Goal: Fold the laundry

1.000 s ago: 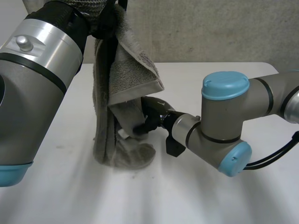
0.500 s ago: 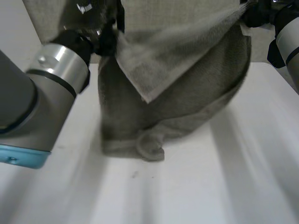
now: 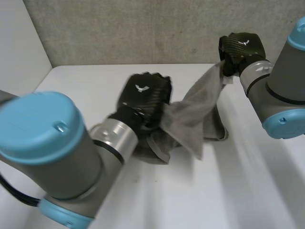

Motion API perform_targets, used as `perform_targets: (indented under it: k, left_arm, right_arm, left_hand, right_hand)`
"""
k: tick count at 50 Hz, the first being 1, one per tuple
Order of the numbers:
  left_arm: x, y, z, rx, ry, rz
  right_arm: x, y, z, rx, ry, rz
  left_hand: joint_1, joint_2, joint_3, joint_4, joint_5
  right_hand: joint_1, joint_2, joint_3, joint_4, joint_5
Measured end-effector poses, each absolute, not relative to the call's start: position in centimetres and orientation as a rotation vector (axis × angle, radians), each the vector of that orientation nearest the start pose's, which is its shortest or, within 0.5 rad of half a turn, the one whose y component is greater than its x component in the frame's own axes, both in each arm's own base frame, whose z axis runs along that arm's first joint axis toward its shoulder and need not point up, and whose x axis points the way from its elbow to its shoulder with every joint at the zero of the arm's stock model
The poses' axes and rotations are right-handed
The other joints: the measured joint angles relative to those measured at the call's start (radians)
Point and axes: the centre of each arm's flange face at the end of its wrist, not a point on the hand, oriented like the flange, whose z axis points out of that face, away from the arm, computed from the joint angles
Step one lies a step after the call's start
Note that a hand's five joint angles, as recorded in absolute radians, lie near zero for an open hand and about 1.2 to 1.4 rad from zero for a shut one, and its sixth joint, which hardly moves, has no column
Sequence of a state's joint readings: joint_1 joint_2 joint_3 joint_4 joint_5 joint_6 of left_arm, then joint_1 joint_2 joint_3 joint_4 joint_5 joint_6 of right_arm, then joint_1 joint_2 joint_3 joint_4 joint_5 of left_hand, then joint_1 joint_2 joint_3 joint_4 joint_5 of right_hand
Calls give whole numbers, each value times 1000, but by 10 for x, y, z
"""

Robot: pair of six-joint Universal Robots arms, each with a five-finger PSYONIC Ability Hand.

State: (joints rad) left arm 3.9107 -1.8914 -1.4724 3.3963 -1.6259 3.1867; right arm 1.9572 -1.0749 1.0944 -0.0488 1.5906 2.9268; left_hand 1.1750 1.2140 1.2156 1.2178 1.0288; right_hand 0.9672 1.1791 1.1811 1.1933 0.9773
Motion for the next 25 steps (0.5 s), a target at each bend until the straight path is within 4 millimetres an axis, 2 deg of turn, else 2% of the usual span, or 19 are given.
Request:
perform_targets:
  k: [6,7,8,9,10,11,12,15,18,20,25]
  left_arm:
    - [-389,-151,230,-782,-1693,1766]
    - [-396,-145,220,-801,-1689,1742]
    - [-400,-142,214,-814,-1689,1727]
    - [-402,-140,210,-822,-1690,1718]
    - [-406,-136,201,-841,-1697,1699]
    - [-407,-135,198,-846,-1700,1693]
    - [-408,-133,193,-856,-1705,1683]
    - [-410,-130,180,-881,-1727,1657]
    - [-409,-131,178,-885,-1740,1654]
    - [-408,-133,179,-881,-1743,1658]
    - [-399,-145,196,-840,-1743,1702]
  right_arm:
    - [268,-363,261,-633,2121,-2193]
    - [265,-366,255,-649,2150,-2190]
    - [263,-368,251,-662,2170,-2184]
    - [262,-369,249,-670,2184,-2179]
    - [259,-370,244,-687,2214,-2163]
    - [258,-370,242,-694,2225,-2157]
    - [257,-370,239,-703,2244,-2144]
    - [251,-368,232,-727,2303,-2097]
    - [246,-365,232,-734,2336,-2068]
    - [244,-363,234,-734,2342,-2063]
    - [238,-351,249,-725,2332,-2077]
  left_hand:
    - [-11,-60,-62,-65,-44]
    - [-230,-263,-248,-251,-237]
    - [-329,-334,-333,-337,-325]
    - [-361,-390,-390,-381,-369]
    - [-361,-390,-390,-381,-369]
    - [-530,-566,-557,-562,-550]
    - [-560,-579,-579,-581,-571]
    - [-751,-785,-778,-783,-770]
    - [-864,-907,-907,-908,-895]
    - [-869,-910,-911,-915,-899]
    - [-930,-984,-981,-987,-971]
  right_hand:
    - [-9,-62,-62,-71,-40]
    - [-144,-203,-204,-214,-164]
    - [-377,-449,-444,-455,-394]
    - [-494,-587,-582,-595,-533]
    - [-494,-587,-582,-595,-533]
    - [-624,-771,-766,-779,-729]
    - [-668,-834,-841,-849,-807]
    - [-752,-943,-964,-959,-913]
    - [-756,-953,-972,-961,-919]
    - [-756,-953,-972,-961,-920]
    - [-756,-953,-972,-961,-920]
